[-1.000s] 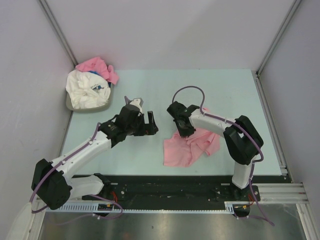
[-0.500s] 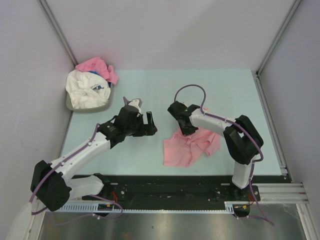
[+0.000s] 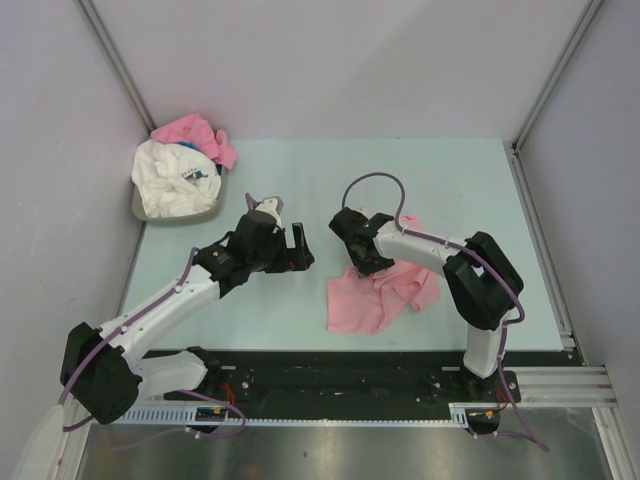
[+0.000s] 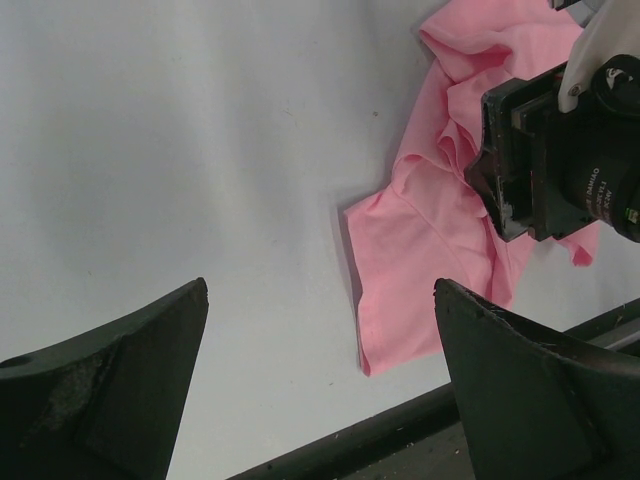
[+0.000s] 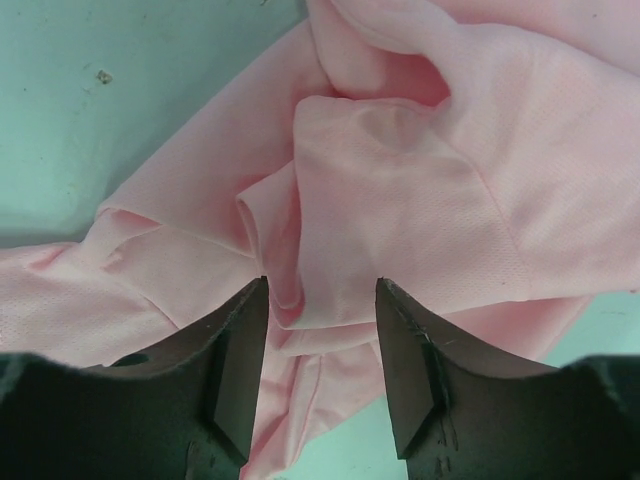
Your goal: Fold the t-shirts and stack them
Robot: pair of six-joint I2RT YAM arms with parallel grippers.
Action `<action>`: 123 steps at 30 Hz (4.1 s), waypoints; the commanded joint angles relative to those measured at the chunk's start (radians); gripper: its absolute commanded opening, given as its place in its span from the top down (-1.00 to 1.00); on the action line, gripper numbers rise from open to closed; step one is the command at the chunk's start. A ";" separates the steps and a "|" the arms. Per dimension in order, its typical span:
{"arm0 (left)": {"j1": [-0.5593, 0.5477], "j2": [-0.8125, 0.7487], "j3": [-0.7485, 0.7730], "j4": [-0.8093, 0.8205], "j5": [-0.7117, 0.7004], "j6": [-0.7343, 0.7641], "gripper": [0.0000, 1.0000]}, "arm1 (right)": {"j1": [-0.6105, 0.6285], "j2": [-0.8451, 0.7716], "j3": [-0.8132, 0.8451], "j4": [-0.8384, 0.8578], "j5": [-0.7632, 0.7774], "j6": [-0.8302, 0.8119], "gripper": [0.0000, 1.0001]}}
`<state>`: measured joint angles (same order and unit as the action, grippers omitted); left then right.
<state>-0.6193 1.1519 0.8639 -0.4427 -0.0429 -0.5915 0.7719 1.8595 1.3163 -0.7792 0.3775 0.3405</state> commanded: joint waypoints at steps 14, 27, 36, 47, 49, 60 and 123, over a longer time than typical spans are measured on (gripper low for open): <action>0.009 -0.038 0.012 -0.005 -0.022 0.025 -0.99 | 0.023 -0.046 0.058 -0.025 0.118 0.017 1.00; 0.009 -0.173 0.152 -0.123 -0.020 0.036 -0.99 | 0.008 -0.336 0.690 -0.291 0.345 -0.063 1.00; 0.009 -0.230 0.245 -0.174 -0.028 0.029 -1.00 | -0.082 -0.407 0.742 -0.287 0.299 -0.072 1.00; 0.009 -0.181 0.159 -0.116 -0.023 0.022 -0.99 | -0.514 -0.445 0.296 -0.189 0.169 0.025 0.99; 0.010 -0.150 0.147 -0.100 -0.022 0.016 -0.99 | -0.594 -0.387 0.207 -0.190 0.152 0.058 -0.53; 0.006 0.306 0.335 0.013 0.031 0.030 -0.99 | -0.418 -0.448 0.251 -0.192 0.190 0.111 -0.99; 0.317 0.373 0.924 -0.381 0.026 0.206 0.99 | -0.309 -0.517 0.035 -0.051 0.103 0.081 -0.99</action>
<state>-0.2947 1.4826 1.9839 -0.7753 -0.0303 -0.4011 0.4709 1.3102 1.3457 -0.8906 0.5247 0.4290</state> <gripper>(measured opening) 0.011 0.994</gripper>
